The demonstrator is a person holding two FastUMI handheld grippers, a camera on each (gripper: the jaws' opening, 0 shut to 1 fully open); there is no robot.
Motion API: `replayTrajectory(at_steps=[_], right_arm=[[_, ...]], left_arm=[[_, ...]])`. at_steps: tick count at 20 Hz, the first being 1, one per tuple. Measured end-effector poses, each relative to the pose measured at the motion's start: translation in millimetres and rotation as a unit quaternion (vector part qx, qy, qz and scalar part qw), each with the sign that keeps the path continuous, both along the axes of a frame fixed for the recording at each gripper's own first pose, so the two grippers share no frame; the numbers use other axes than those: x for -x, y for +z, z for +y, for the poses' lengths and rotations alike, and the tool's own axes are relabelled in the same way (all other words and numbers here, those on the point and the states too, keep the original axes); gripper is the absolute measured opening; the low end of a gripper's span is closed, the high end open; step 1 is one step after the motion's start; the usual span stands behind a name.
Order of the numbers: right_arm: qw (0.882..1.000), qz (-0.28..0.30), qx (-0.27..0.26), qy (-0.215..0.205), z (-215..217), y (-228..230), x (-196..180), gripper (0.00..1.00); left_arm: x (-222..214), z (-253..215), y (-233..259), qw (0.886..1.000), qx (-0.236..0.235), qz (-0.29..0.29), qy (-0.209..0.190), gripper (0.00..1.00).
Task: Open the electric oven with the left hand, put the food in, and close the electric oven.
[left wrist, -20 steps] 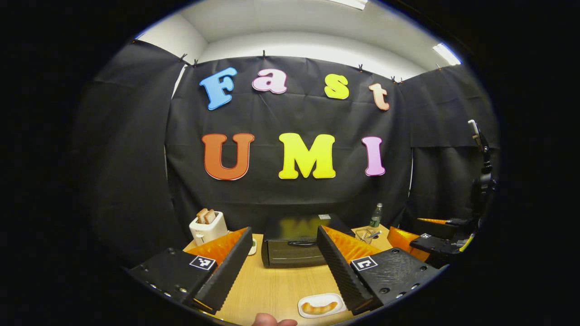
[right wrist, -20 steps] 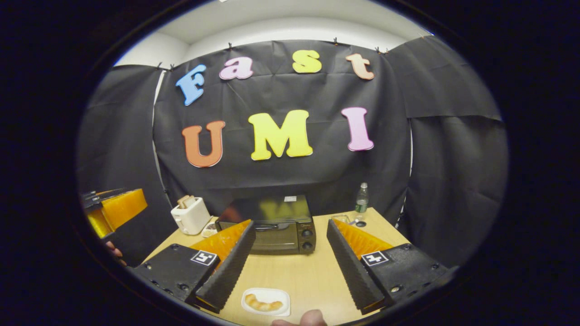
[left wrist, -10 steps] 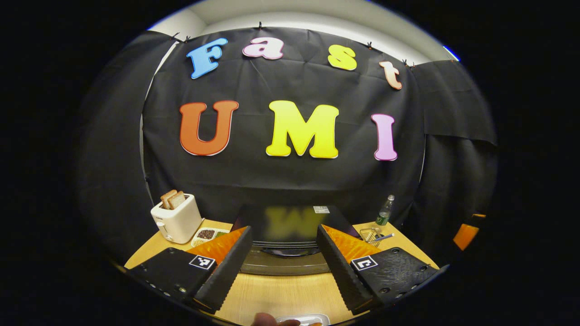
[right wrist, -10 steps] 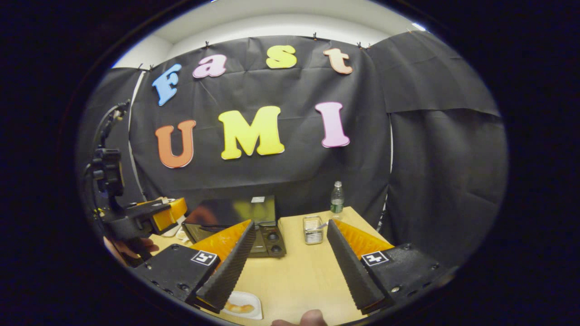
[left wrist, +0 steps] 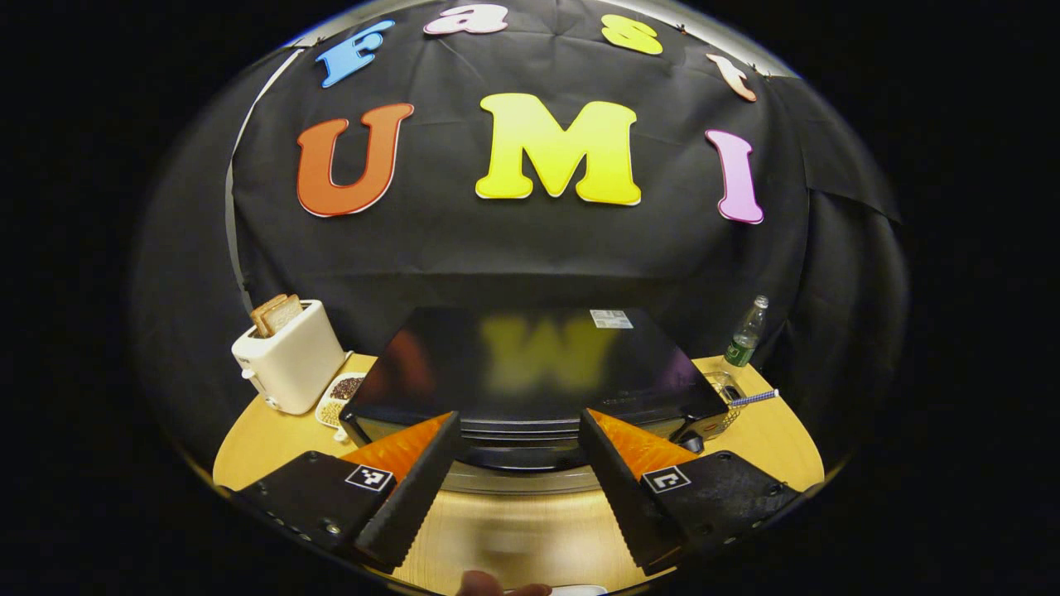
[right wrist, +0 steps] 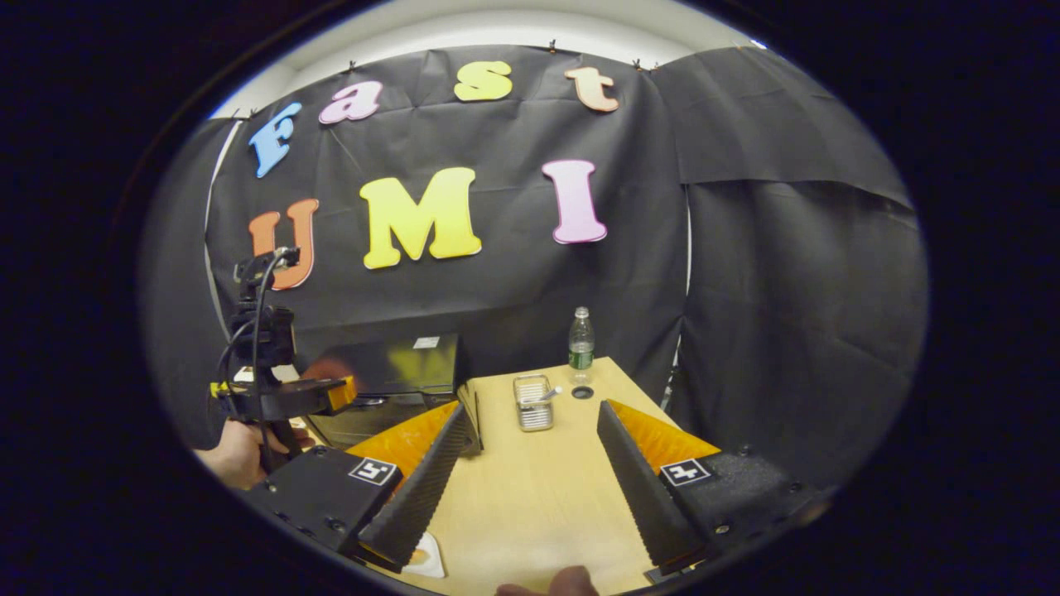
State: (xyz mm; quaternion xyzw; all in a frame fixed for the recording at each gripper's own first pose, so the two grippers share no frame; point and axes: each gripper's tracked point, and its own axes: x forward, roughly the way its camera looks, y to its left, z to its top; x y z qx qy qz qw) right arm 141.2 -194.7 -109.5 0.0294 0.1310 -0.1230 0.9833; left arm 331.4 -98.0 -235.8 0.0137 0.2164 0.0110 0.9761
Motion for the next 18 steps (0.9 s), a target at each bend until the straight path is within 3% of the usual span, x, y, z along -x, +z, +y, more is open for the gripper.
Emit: replayTrajectory(at_steps=[13,18], right_arm=[[1.000,0.011,-0.006,0.000,6,-7,6,0.99],[1.000,0.010,-0.008,0.002,11,-7,16,0.98]], left_arm=[[3,0,-22,0.999,-0.018,0.040,0.001,1.00],[36,-4,-27,0.998,-0.017,0.066,0.001,0.99]])
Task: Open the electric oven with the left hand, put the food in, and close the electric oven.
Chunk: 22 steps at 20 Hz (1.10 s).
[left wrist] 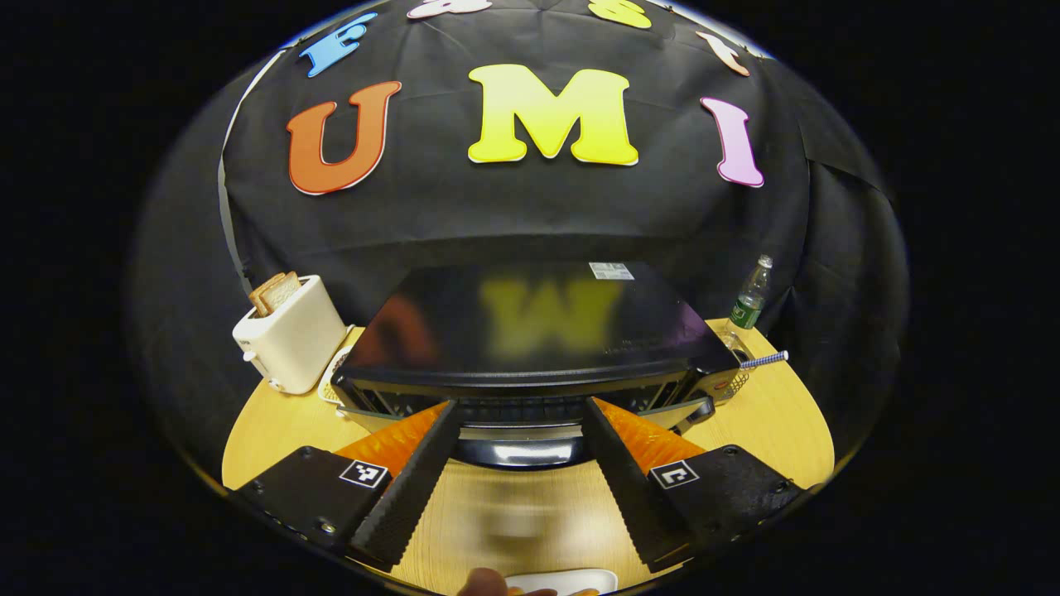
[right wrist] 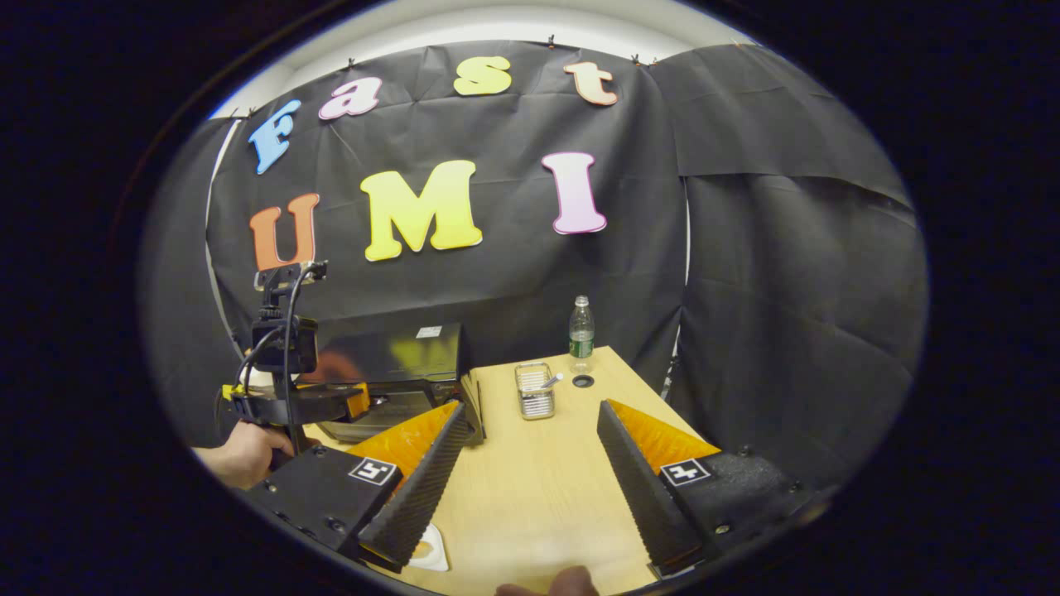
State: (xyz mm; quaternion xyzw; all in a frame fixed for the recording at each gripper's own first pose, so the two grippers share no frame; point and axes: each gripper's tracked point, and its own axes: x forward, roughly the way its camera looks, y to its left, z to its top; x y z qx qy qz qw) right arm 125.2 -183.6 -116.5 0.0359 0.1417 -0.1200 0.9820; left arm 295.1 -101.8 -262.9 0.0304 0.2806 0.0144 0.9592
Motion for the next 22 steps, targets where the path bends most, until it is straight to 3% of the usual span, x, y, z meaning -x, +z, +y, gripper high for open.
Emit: replayTrajectory(at_steps=[11,17,22], right_arm=[[1.000,0.003,-0.003,0.009,16,-7,26,0.98],[1.000,0.016,-0.006,0.006,12,-18,36,1.00],[1.000,0.019,-0.005,0.004,6,-22,36,0.98]], left_arm=[[92,-2,-56,0.993,0.027,0.117,-0.003,0.98],[124,-5,-113,0.971,0.088,0.221,0.016,0.93],[128,-6,-137,0.959,0.094,0.267,0.019,0.93]])
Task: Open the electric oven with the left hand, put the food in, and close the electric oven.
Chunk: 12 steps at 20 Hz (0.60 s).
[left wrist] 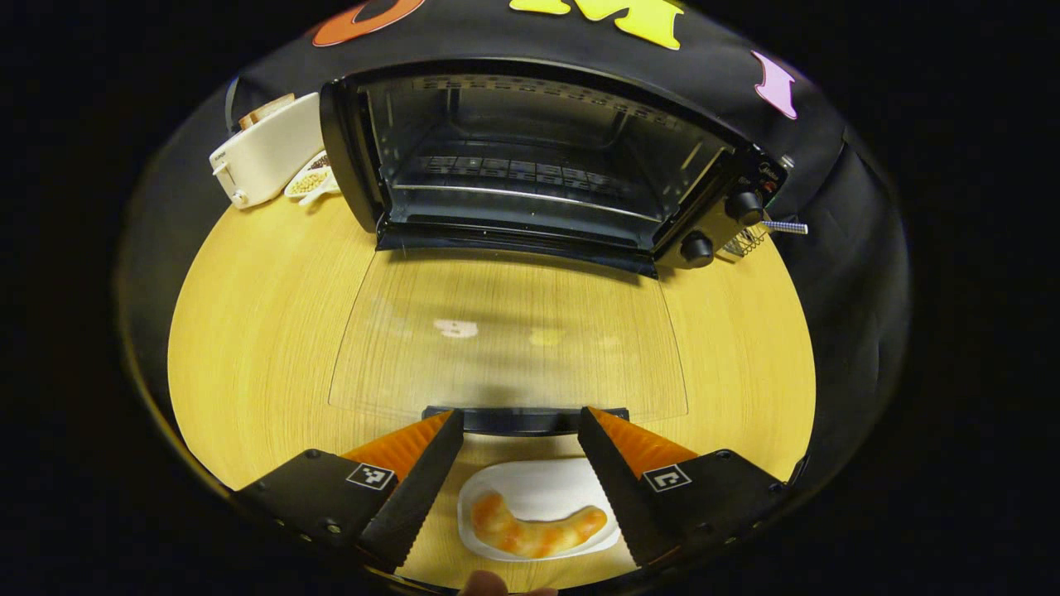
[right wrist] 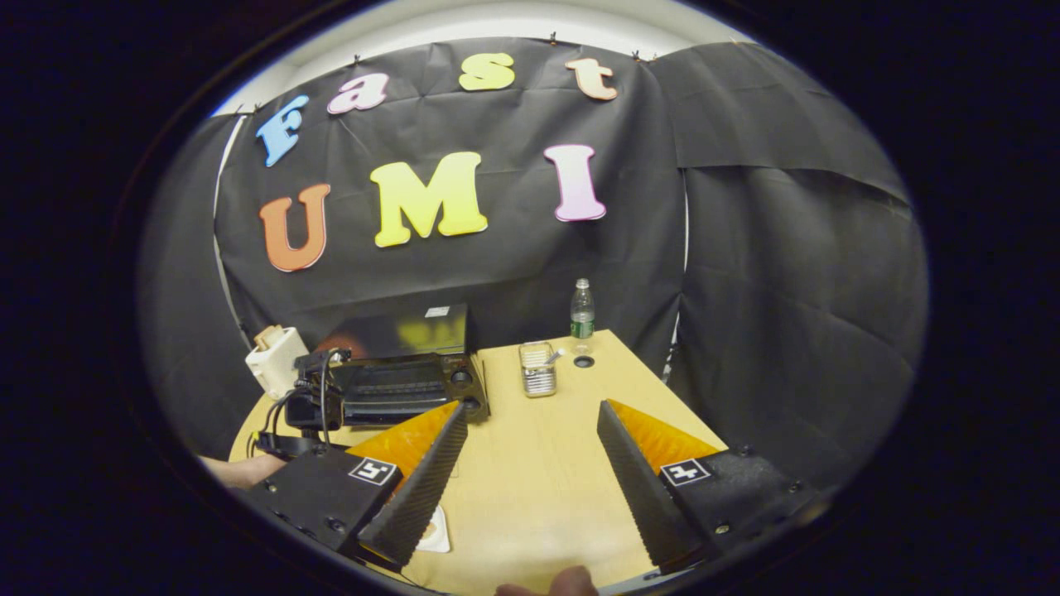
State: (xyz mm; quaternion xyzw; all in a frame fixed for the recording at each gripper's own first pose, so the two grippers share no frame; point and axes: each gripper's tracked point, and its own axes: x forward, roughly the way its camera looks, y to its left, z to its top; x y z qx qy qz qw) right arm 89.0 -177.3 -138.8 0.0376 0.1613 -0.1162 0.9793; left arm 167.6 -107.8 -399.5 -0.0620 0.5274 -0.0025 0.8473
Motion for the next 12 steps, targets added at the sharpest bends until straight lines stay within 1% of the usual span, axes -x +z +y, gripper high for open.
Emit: replayTrajectory(at_steps=[3,5,7,9,12], right_arm=[[1.000,0.007,-0.006,0.002,0,-6,-3,1.00],[1.000,0.009,-0.007,0.009,3,-8,-7,0.98],[1.000,0.013,-0.007,0.023,6,-11,-12,0.98],[0.999,0.020,-0.011,0.048,13,-16,-19,1.00],[0.993,0.031,-0.016,0.111,35,-28,-33,0.99]], left_arm=[[0,-1,-6,1.000,-0.004,0.012,-0.003,0.93],[1,-1,-8,1.000,-0.011,0.018,-0.005,0.94],[0,0,-8,1.000,-0.017,0.023,-0.006,0.93],[0,0,-3,1.000,-0.014,0.015,-0.002,0.93],[4,7,12,1.000,-0.017,-0.008,0.008,0.94]])
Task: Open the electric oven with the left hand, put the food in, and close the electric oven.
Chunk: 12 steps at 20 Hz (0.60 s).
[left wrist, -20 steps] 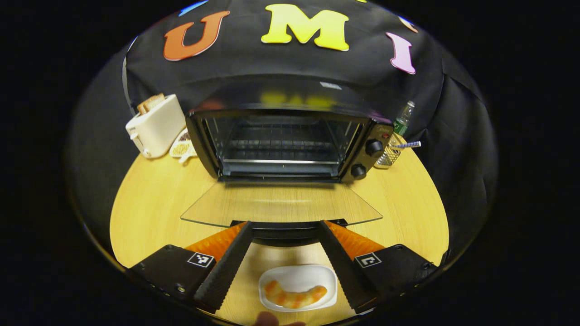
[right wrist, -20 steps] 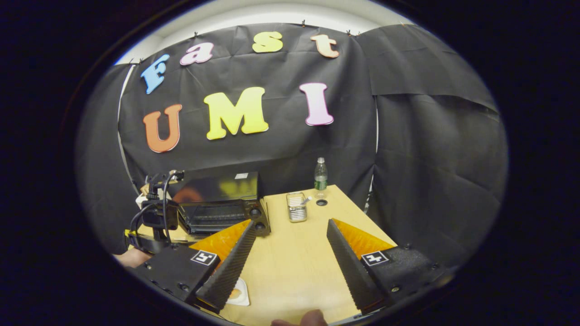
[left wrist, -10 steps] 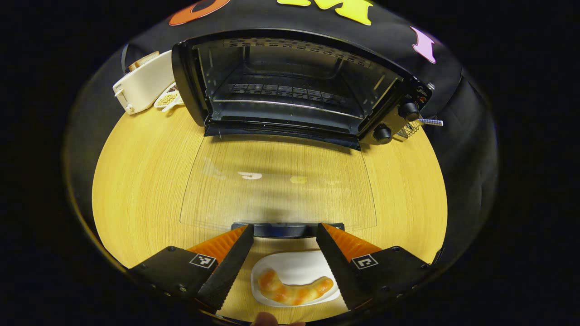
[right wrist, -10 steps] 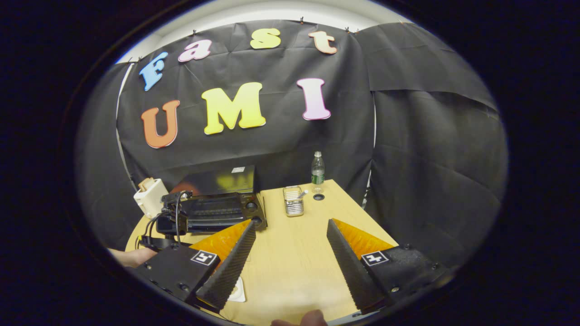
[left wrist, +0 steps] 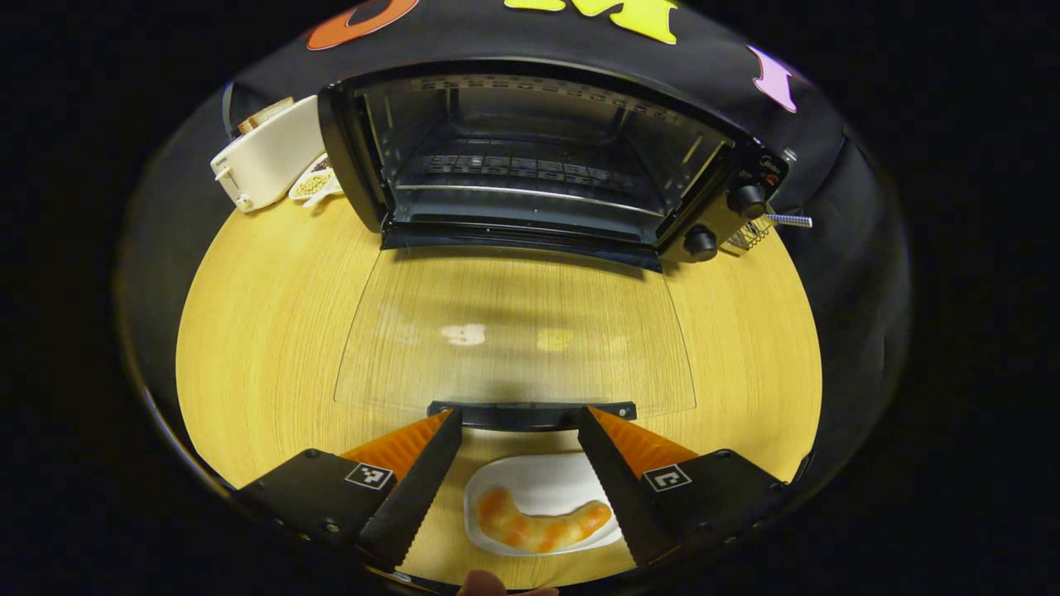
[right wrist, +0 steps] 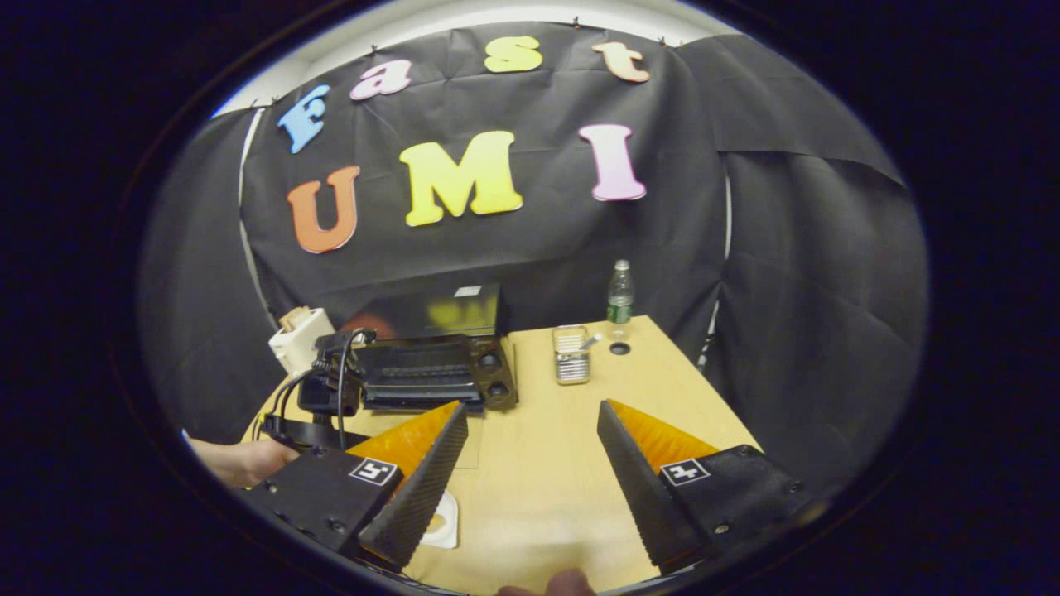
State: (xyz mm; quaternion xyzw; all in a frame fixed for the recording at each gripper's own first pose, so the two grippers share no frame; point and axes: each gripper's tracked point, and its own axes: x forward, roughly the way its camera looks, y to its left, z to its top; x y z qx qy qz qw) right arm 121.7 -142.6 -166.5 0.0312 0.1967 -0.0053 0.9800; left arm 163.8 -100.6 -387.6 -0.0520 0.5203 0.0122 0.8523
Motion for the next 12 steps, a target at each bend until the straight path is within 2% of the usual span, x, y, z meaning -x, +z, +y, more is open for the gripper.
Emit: replayTrajectory(at_steps=[2,5,9,12], right_arm=[[0.998,0.012,0.002,0.056,19,-15,-9,0.97],[0.989,0.046,0.014,0.143,52,-43,-14,0.97],[0.964,0.098,0.028,0.245,101,-83,-3,0.96],[0.945,0.128,0.048,0.297,131,-118,13,0.98]], left_arm=[[2,10,17,0.999,-0.006,-0.029,0.012,0.94],[8,26,52,0.996,-0.010,-0.085,0.034,0.94],[29,64,111,0.982,-0.023,-0.176,0.070,0.94],[57,102,144,0.970,-0.039,-0.219,0.103,0.94]])
